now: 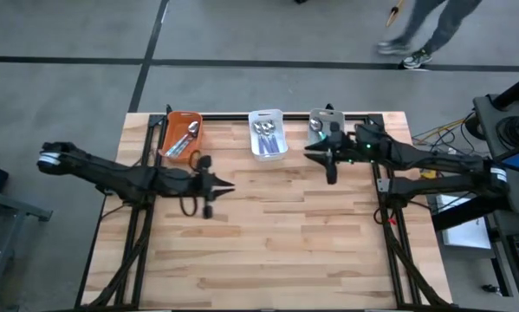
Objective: Sort silverware by color (type)
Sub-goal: Return to Home Position
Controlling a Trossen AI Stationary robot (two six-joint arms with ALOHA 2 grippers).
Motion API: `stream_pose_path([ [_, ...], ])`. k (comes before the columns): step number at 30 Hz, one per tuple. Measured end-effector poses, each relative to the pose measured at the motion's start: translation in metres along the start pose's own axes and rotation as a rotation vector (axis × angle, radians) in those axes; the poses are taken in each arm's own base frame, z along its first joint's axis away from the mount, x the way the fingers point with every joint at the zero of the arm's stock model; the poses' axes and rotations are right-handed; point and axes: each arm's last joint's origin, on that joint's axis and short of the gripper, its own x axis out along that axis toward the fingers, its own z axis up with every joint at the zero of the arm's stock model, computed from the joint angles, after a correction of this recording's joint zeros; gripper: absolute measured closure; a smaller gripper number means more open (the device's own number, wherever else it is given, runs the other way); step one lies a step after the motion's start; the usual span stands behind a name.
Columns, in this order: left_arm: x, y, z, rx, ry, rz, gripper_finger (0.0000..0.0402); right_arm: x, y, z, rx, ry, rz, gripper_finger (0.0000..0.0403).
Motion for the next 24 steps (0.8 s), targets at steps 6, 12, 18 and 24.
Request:
stream_pose_path([
  [6,-0.028,0.008,-0.019,-0.019,-0.059,-0.001,0.0363,-0.010,0.007,-0.005,-0.030,-0.022,0.174,0.0300],
  [12,-0.051,0.015,-0.033,-0.079,-0.066,-0.004,0.0363,-0.013,0.008,-0.017,-0.019,-0.016,0.186,0.0300],
  [18,-0.068,0.020,-0.037,-0.102,-0.067,-0.010,0.0363,-0.014,0.008,-0.033,-0.018,0.011,0.191,0.0300],
  [24,-0.076,0.017,-0.052,-0.150,-0.097,-0.100,0.0363,-0.016,0.011,-0.048,-0.026,-0.035,0.252,0.0301],
])
